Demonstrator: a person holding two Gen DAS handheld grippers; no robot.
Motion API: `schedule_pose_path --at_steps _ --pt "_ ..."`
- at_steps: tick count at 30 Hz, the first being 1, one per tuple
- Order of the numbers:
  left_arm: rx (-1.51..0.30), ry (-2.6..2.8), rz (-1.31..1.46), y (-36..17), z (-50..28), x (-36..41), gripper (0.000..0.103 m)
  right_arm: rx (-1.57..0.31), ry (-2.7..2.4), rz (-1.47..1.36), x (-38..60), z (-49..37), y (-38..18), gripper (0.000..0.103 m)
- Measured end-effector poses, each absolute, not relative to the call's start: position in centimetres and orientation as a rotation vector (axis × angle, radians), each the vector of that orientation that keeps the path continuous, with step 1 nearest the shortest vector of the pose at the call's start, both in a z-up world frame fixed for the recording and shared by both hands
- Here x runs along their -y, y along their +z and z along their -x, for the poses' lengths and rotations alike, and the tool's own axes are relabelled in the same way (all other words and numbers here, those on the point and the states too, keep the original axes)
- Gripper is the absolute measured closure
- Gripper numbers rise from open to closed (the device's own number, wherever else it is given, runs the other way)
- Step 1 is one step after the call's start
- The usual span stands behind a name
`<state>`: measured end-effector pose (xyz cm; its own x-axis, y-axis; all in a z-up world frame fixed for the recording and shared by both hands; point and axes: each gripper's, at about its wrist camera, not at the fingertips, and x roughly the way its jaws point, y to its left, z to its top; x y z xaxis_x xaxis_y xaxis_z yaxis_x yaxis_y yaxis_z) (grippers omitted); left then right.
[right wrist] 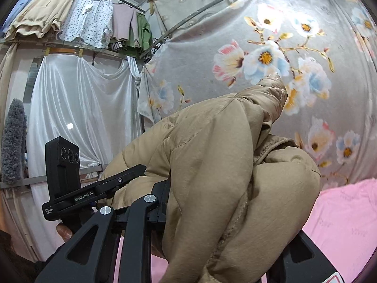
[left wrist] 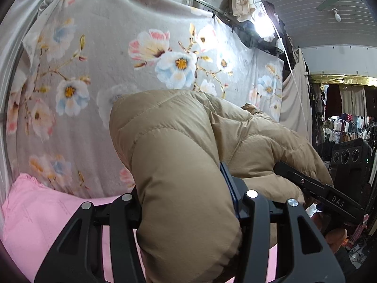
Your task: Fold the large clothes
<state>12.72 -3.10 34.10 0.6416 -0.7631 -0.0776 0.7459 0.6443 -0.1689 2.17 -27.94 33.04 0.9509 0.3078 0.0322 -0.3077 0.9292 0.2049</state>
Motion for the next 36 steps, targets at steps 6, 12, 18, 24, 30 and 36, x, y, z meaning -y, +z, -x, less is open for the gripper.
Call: schedule_pose_path --at_steps 6,12,18,24,30,36 --pt "-0.119 -0.843 0.120 32.0 -18.2 2.5 0.055 -0.019 0.338 -0.199 27.7 -9.3 31.4 0.080" --pt "-0.188 -0.828 0.120 25.0 -25.9 3.8 0.054 -0.144 0.351 -0.264 29.2 -17.7 24.3 0.079" --pt "-0.327 -0.804 0.148 13.6 -32.3 5.2 0.054 -0.308 0.335 -0.349 30.5 -23.7 13.3 0.079" --pt "-0.582 -0.751 0.098 2.0 -34.3 5.7 0.053 -0.586 0.343 -0.436 30.2 -25.2 2.0 0.076" --pt "-0.780 -0.654 0.084 -1.2 -32.9 2.6 0.017 -0.723 0.320 -0.523 30.4 -21.8 0.0 0.049" --pt "-0.797 -0.431 -0.026 3.4 -31.2 -2.0 0.015 -0.699 0.180 -0.493 32.3 -15.4 5.4 0.043"
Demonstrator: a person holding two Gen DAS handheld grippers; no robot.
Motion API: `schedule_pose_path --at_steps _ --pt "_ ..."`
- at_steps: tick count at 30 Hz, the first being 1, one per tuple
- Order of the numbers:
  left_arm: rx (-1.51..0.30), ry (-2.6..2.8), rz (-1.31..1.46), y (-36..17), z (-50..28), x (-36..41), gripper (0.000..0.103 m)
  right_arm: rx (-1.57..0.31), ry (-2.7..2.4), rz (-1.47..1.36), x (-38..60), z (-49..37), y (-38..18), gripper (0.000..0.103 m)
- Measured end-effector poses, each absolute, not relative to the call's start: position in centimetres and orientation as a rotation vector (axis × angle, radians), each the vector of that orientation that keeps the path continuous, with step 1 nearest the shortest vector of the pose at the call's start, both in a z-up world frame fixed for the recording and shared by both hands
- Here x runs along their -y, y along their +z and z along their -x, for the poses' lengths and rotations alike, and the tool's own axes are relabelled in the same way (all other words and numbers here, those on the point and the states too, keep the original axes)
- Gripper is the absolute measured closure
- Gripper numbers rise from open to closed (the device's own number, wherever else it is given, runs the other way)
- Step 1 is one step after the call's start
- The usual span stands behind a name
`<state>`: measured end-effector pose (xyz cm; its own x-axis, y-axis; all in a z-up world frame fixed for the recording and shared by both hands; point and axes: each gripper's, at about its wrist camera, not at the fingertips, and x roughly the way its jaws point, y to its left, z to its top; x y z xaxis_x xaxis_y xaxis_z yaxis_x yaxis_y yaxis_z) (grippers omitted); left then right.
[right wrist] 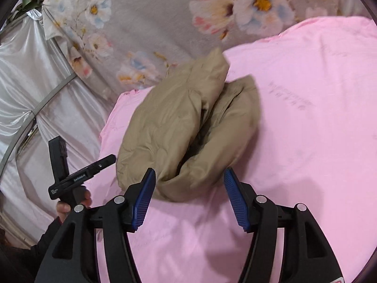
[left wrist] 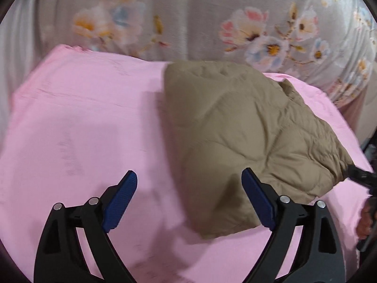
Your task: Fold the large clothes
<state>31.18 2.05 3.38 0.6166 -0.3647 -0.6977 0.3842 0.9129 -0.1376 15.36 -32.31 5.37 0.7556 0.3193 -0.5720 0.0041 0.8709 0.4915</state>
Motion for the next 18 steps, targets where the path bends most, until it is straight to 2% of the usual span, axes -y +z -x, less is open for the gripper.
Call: schedule_pose_path --at_steps 5,9,13,18 --pt "-0.700 -0.288 -0.081 10.0 -32.0 -0.4 0.015 -0.558 0.135 -0.271 28.7 -17.1 13.1 0.050" --pt "-0.686 -0.237 -0.063 12.2 -35.5 4.1 0.010 -0.524 0.114 -0.074 25.0 -24.1 15.7 0.056" --pt "-0.721 -0.142 -0.030 10.1 -40.6 6.9 0.010 -0.559 0.044 -0.035 24.9 -32.3 13.9 0.061" --pt "-0.858 -0.123 0.026 3.4 -45.9 8.2 0.010 -0.668 -0.026 -0.050 26.6 -39.3 8.3 0.061"
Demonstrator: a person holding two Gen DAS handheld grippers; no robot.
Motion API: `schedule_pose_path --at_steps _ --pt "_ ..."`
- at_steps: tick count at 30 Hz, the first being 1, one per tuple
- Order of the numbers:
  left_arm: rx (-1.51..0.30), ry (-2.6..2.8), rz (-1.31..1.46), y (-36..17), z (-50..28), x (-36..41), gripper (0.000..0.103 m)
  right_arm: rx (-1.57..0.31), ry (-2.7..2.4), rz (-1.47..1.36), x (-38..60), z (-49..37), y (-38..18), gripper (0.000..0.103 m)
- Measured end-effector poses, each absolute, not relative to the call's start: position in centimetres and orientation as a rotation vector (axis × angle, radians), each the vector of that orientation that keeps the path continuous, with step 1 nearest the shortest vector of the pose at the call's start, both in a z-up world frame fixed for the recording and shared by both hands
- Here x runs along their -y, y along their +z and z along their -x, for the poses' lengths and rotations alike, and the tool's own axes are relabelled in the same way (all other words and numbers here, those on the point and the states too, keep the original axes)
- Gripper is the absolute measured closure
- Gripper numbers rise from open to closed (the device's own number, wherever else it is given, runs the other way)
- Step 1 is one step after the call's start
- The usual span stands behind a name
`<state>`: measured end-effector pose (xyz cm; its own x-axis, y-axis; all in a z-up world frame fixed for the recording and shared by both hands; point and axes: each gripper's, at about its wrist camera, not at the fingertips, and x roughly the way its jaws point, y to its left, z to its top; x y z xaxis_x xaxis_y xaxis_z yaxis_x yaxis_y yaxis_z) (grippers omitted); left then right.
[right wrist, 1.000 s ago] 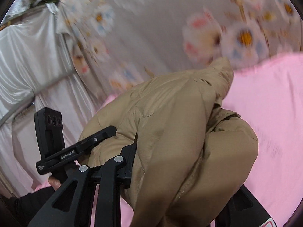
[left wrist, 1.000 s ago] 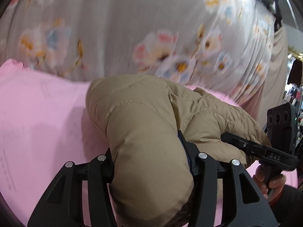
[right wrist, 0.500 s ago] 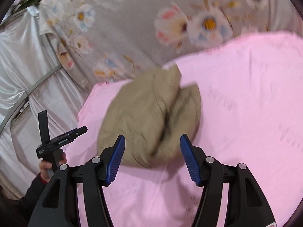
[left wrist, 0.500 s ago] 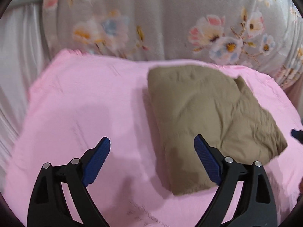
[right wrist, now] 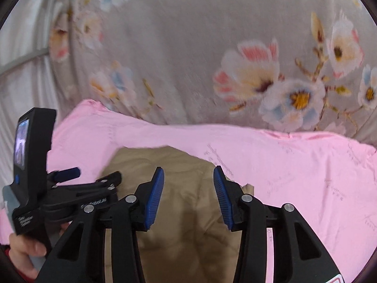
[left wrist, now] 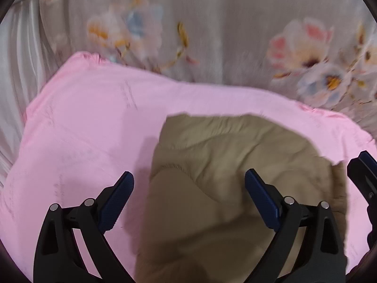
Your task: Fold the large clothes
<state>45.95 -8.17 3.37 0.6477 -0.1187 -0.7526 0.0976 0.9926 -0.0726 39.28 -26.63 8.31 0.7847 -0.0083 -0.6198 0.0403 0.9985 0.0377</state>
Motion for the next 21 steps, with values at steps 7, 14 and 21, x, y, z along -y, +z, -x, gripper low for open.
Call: schedule_pose_path --at_steps 7,14,21 --pt "-0.797 -0.172 0.023 0.4 -47.9 9.5 0.010 -0.688 -0.064 -0.309 30.1 -40.4 0.8 0.062" --pt "-0.741 -0.196 -0.077 -0.5 -49.9 11.7 0.010 -0.670 -0.130 -0.345 29.9 -41.4 -1.2 0.062" --pt "-0.722 -0.190 -0.098 -1.2 -50.4 12.3 0.010 -0.674 -0.122 -0.371 30.5 -42.1 -2.3 0.062"
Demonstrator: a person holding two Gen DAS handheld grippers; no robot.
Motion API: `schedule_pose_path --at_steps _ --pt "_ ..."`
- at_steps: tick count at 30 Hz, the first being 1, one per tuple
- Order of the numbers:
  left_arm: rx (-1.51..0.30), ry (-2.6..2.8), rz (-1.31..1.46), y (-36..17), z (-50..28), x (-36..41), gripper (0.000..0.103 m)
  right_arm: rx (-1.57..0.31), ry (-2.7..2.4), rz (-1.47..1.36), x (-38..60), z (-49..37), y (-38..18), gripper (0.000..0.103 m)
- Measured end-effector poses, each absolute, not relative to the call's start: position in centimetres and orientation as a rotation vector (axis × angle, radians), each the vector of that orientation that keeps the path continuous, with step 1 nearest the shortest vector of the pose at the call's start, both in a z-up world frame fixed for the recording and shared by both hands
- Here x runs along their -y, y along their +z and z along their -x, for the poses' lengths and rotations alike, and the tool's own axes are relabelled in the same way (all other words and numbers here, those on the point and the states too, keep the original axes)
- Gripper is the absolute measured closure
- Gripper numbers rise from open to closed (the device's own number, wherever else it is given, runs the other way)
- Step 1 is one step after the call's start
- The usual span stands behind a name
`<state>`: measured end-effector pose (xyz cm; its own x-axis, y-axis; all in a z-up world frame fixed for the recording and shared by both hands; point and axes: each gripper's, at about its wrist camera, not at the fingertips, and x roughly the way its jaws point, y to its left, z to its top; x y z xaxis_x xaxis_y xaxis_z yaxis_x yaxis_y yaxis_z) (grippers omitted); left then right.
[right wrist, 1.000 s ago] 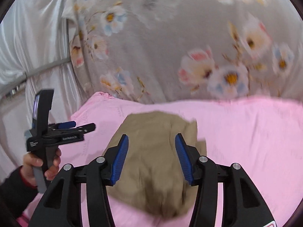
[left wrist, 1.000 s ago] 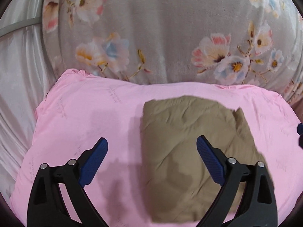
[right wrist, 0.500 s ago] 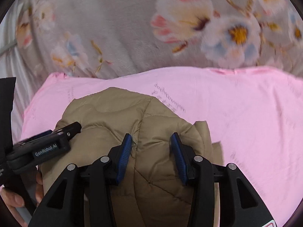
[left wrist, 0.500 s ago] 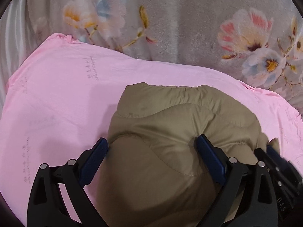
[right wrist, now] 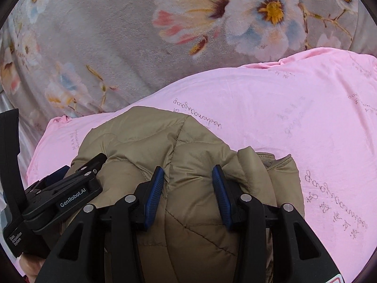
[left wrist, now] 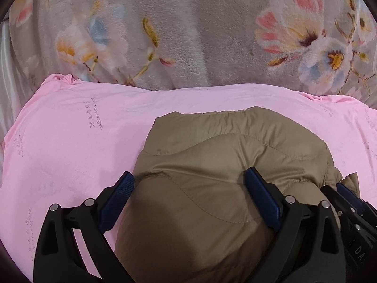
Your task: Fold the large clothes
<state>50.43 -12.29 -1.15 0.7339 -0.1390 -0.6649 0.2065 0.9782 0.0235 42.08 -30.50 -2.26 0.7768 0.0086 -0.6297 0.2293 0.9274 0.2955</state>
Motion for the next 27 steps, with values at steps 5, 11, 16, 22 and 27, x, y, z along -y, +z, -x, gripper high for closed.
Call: schedule_pose_path --at_steps 5,11,16,22,27 --pt "-0.713 -0.175 -0.111 -1.2 -50.3 12.6 0.010 -0.682 -0.120 -0.368 30.5 -42.4 -2.6 0.062" --pt "-0.713 -0.162 -0.118 -1.3 -50.6 12.8 0.010 -0.687 -0.112 -0.368 30.7 -43.0 -2.9 0.062" --pt "-0.748 -0.155 -0.110 -0.8 -50.7 12.3 0.010 -0.716 -0.099 -0.324 30.7 -43.2 -2.3 0.063" --pt "-0.728 -0.266 -0.129 2.8 -43.5 9.5 0.010 -0.608 -0.094 -0.258 28.5 -35.1 2.3 0.061" --pt "-0.743 -0.271 -0.138 0.6 -40.0 8.5 0.010 -0.641 -0.118 -0.232 27.3 -33.1 -1.1 0.061"
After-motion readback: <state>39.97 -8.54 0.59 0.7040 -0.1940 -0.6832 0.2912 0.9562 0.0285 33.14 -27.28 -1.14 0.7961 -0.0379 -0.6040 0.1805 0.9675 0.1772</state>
